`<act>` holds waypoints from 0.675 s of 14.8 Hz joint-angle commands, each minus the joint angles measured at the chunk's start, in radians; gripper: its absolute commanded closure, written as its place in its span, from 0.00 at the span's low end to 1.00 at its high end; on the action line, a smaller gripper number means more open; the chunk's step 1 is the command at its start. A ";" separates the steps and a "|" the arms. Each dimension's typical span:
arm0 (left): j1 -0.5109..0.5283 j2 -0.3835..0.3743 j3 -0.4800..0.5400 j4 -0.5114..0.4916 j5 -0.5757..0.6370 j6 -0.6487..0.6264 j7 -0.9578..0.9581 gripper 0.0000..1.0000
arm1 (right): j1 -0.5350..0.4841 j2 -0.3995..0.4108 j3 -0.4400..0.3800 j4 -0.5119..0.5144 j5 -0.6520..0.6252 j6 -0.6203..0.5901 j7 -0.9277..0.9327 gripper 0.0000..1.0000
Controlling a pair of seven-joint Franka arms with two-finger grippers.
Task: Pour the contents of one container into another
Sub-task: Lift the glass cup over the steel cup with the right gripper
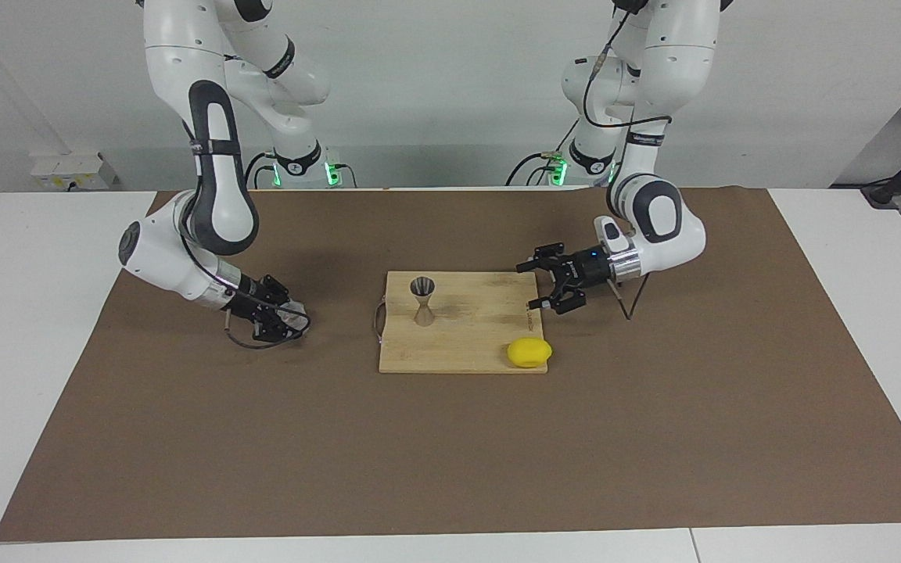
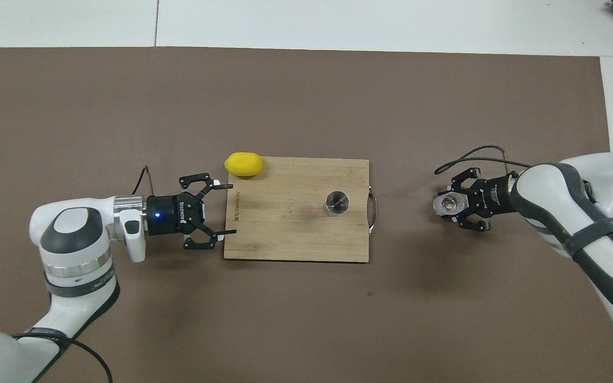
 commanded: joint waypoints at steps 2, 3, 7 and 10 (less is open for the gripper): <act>0.205 -0.063 -0.002 0.046 0.334 -0.119 -0.066 0.00 | -0.004 -0.018 0.004 0.002 0.054 0.004 -0.017 1.00; 0.260 -0.061 -0.002 0.091 0.439 -0.160 -0.096 0.00 | -0.001 -0.018 0.004 0.011 0.064 0.005 -0.005 1.00; 0.403 -0.043 -0.002 0.282 0.747 -0.263 -0.135 0.00 | 0.019 -0.012 0.013 0.021 0.065 0.067 0.052 1.00; 0.443 -0.032 -0.002 0.384 0.860 -0.298 -0.140 0.00 | 0.023 -0.008 0.013 0.024 0.067 0.110 0.054 1.00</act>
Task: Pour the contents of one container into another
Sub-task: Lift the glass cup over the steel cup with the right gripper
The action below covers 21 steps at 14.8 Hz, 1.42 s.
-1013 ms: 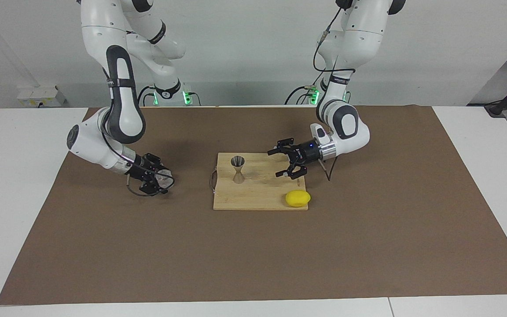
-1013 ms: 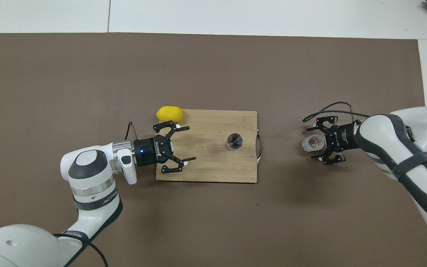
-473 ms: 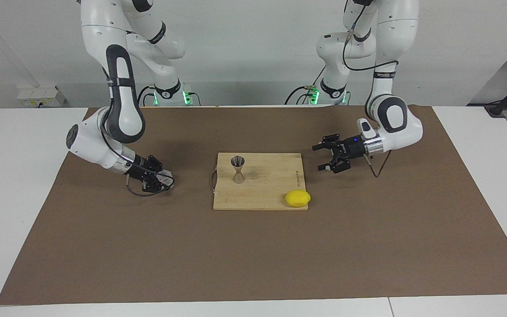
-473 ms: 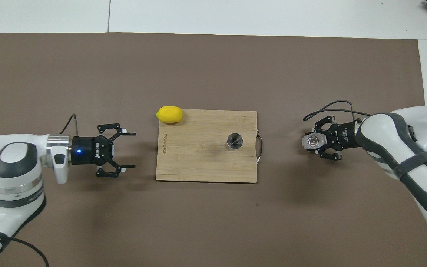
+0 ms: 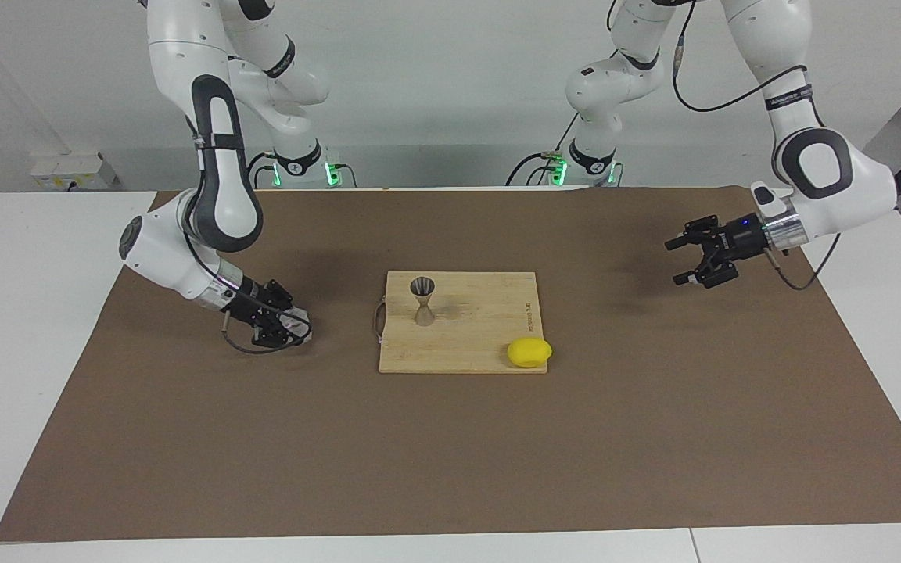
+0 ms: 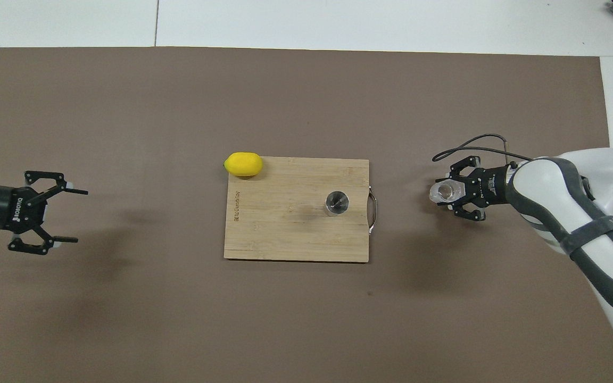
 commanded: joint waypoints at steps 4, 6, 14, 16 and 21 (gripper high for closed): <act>0.020 0.043 -0.013 0.272 0.223 -0.072 -0.083 0.00 | -0.002 -0.005 0.005 0.018 0.030 0.043 0.032 1.00; 0.005 0.031 -0.017 0.342 0.301 -0.090 -0.216 0.00 | 0.010 -0.010 0.003 0.034 0.030 0.055 0.058 1.00; -0.105 -0.040 -0.025 0.488 0.453 -0.110 -0.746 0.00 | 0.018 -0.112 0.003 0.043 0.013 0.041 0.153 1.00; -0.141 -0.063 -0.023 0.490 0.470 -0.120 -0.929 0.00 | 0.023 -0.148 0.006 0.043 -0.003 0.024 0.210 1.00; -0.176 -0.103 -0.030 0.487 0.494 -0.117 -1.621 0.00 | 0.168 -0.178 0.003 0.090 -0.197 0.020 0.527 1.00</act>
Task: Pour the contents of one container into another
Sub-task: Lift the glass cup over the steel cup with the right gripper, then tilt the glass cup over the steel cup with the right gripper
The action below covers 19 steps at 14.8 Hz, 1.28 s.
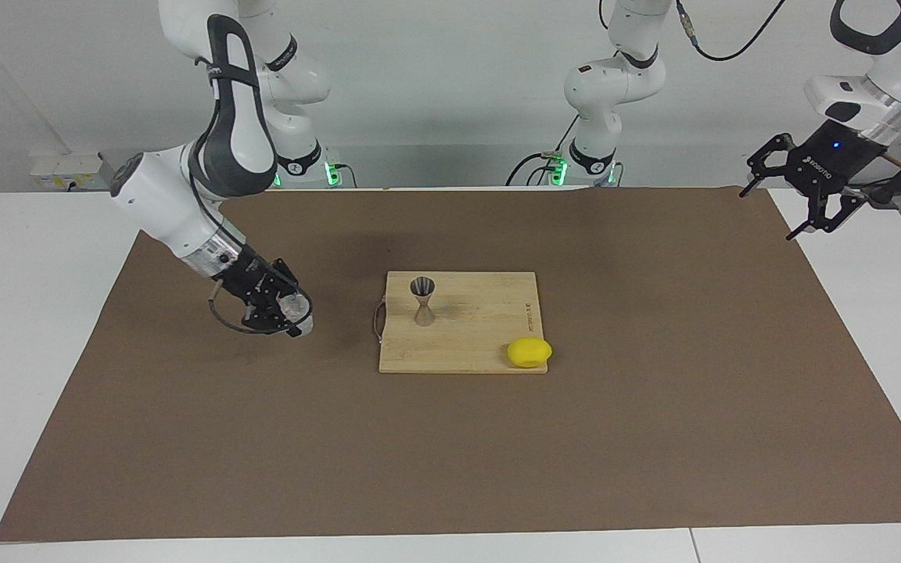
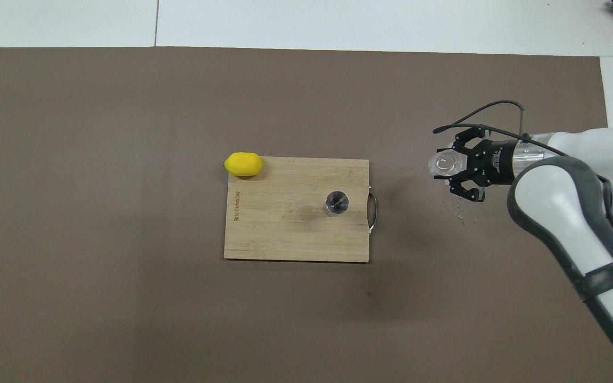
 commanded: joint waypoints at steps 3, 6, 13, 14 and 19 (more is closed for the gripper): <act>-0.066 -0.011 0.007 -0.003 0.149 0.009 -0.497 0.00 | 0.153 -0.003 0.001 0.065 -0.250 -0.001 0.305 1.00; -0.085 -0.028 -0.002 -0.018 0.192 -0.007 -0.720 0.00 | 0.239 0.011 0.001 0.110 -0.371 -0.008 0.452 1.00; -0.106 -0.051 -0.015 -0.057 0.197 -0.001 -0.949 0.00 | 0.365 0.069 0.003 0.171 -0.658 -0.075 0.587 1.00; -0.106 -0.053 -0.016 -0.055 0.197 -0.003 -0.979 0.00 | 0.378 0.069 0.003 0.168 -0.678 -0.089 0.587 1.00; -0.103 -0.057 -0.016 -0.052 0.192 -0.009 -1.010 0.00 | 0.412 0.058 0.003 0.162 -0.783 -0.132 0.587 1.00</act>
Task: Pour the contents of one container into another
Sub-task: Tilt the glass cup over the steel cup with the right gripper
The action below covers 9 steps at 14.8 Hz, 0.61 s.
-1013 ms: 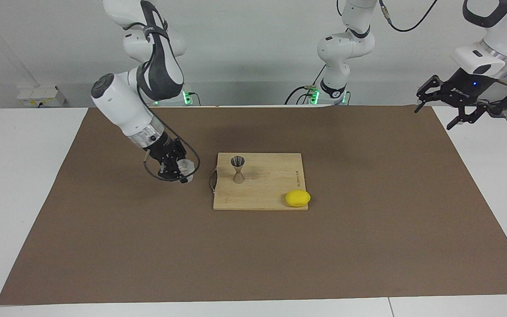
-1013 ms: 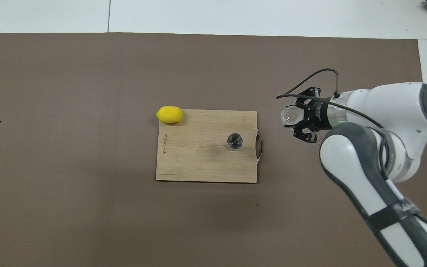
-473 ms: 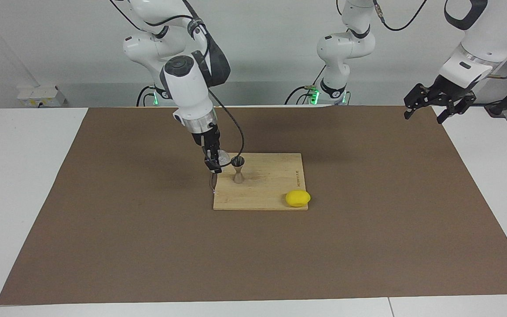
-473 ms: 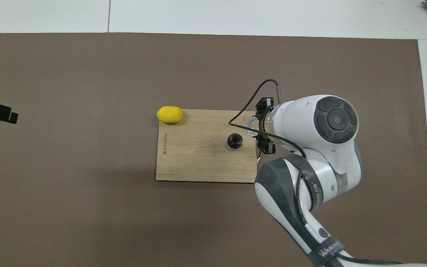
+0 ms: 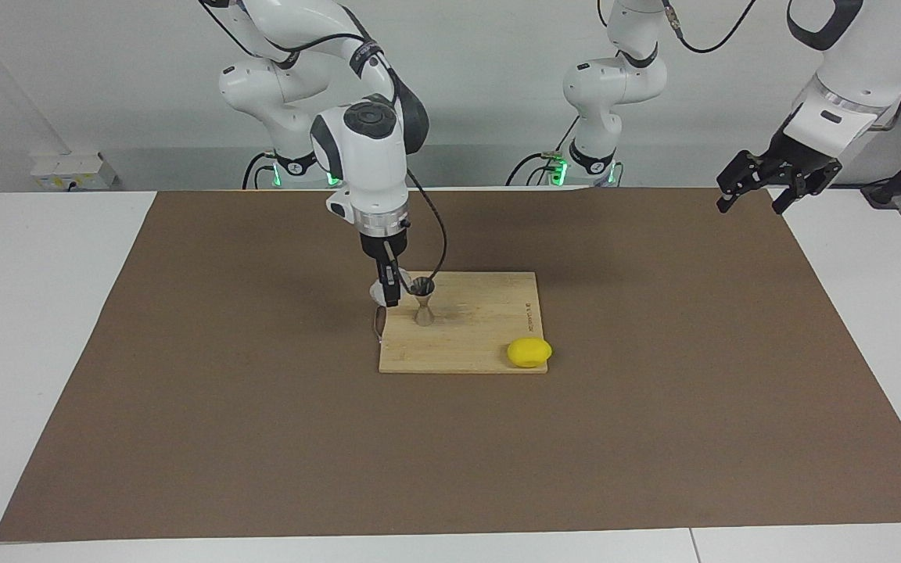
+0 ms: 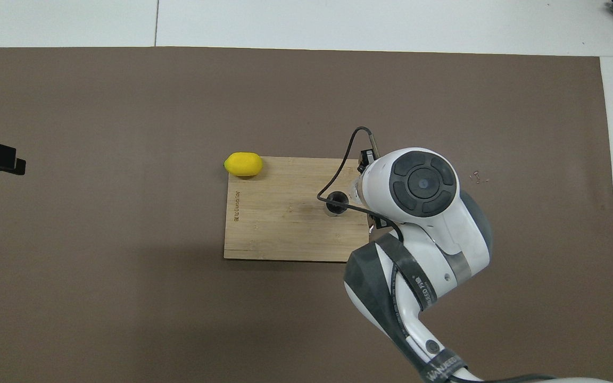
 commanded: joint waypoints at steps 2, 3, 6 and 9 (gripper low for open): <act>-0.010 -0.031 0.004 -0.021 0.020 0.015 -0.024 0.00 | 0.021 -0.001 -0.002 0.016 -0.081 -0.029 0.021 1.00; -0.011 -0.025 0.004 -0.012 0.024 0.015 -0.022 0.00 | 0.035 -0.003 -0.002 0.015 -0.092 -0.031 0.021 1.00; -0.043 -0.019 0.013 -0.004 0.021 0.009 -0.024 0.00 | 0.055 -0.012 -0.002 0.010 -0.150 -0.043 0.023 1.00; -0.162 -0.017 0.113 -0.003 0.023 0.007 -0.024 0.00 | 0.067 -0.024 -0.002 -0.005 -0.190 -0.051 0.023 1.00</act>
